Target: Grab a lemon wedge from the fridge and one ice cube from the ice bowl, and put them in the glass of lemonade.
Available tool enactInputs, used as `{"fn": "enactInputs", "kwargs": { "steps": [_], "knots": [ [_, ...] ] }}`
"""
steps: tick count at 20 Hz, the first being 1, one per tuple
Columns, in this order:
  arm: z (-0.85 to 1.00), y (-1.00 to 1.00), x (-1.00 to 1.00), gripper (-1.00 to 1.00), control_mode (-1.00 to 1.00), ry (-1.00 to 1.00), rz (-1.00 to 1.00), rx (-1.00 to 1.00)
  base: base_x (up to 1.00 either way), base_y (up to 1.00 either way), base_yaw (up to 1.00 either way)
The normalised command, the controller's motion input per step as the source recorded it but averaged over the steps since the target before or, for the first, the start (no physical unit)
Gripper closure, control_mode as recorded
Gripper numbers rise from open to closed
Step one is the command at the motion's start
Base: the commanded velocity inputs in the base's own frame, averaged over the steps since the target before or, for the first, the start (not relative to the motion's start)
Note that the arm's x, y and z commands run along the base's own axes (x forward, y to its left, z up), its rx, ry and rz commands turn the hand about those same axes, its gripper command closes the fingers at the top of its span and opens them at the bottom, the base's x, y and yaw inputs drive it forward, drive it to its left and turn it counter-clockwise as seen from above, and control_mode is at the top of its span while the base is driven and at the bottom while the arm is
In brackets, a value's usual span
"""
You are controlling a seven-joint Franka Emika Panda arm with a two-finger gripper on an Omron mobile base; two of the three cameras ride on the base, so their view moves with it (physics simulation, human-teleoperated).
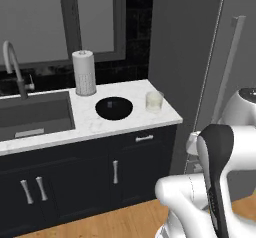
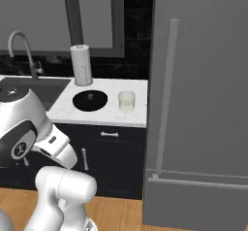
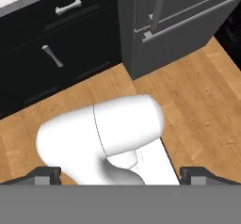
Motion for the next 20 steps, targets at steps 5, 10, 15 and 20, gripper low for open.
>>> {"fn": "enactInputs", "kwargs": {
  "steps": [5,10,15,20],
  "knots": [
    [0.00,0.00,0.00,-1.00,1.00,0.00,0.00,0.00,0.08,-0.54,-0.12],
    [0.00,0.00,0.00,-1.00,1.00,0.00,0.00,0.00,0.18,-0.10,-0.38],
    [0.00,0.00,0.00,-1.00,1.00,0.00,0.00,0.00,0.22,0.23,-0.50],
    [0.00,0.00,0.00,-1.00,1.00,0.00,0.00,0.00,0.67,0.45,-0.33]
  ]
}}
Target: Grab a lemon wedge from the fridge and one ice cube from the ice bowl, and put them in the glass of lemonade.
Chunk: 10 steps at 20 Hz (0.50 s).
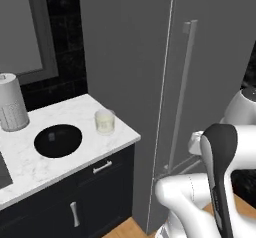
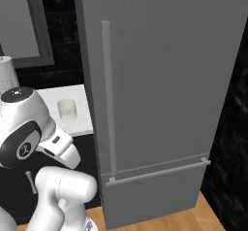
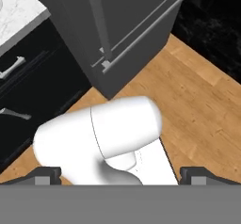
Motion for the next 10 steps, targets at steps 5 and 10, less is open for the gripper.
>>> {"fn": "enactInputs", "kwargs": {
  "steps": [5,10],
  "knots": [
    [0.00,0.00,0.00,-1.00,1.00,0.00,0.00,0.00,0.26,0.25,-0.19],
    [0.00,0.00,0.00,-1.00,1.00,0.00,0.00,0.00,0.04,0.04,-0.16]
  ]
}}
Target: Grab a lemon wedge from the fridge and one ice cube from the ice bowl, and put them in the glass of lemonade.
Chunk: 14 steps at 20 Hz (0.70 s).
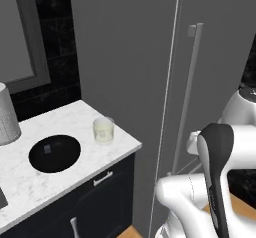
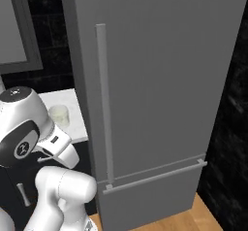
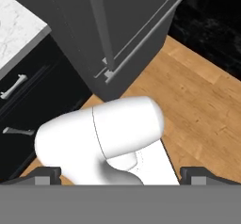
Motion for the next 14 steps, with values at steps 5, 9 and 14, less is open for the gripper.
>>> {"fn": "enactInputs", "kwargs": {
  "steps": [5,9,14],
  "knots": [
    [0.00,0.00,0.00,-1.00,1.00,0.00,0.00,0.00,0.00,0.00,-0.04],
    [0.00,0.00,0.00,-1.00,1.00,0.00,0.00,0.00,0.00,0.00,-0.02],
    [0.00,-0.31,0.07,-1.00,-1.00,-0.05,0.07,0.01,0.00,0.00,0.00]
  ]
}}
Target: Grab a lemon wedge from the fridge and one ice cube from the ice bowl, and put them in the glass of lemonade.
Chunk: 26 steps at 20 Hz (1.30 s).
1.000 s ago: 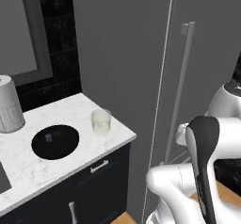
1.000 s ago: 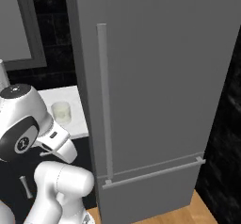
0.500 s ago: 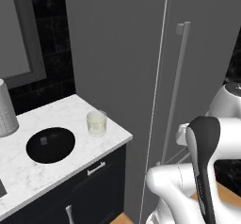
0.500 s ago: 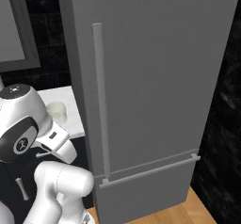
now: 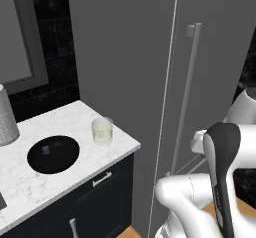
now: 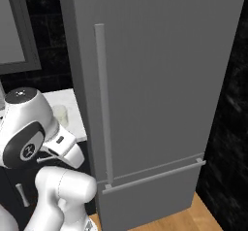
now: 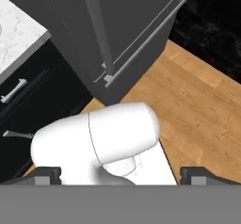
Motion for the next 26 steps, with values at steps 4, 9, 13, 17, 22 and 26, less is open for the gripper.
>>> {"fn": "enactInputs", "kwargs": {
  "steps": [4,9,13,17,22,26],
  "knots": [
    [0.00,-0.68,0.26,-1.00,-1.00,-0.05,0.38,0.07,0.00,0.00,0.00],
    [0.03,-0.19,0.75,-1.00,-1.00,-0.01,0.34,0.04,0.00,0.00,0.00],
    [0.27,0.10,1.00,-1.00,-1.00,-0.03,0.32,-0.02,0.00,0.00,0.00],
    [0.20,0.29,1.00,-1.00,-1.00,-0.11,0.14,-0.05,0.00,0.00,0.00],
    [0.00,-0.03,1.00,-1.00,-1.00,-0.15,0.01,0.00,0.00,0.00,0.00],
    [0.00,-0.06,0.98,-1.00,-1.00,-0.08,0.00,0.00,0.00,0.00,0.00]
  ]
}}
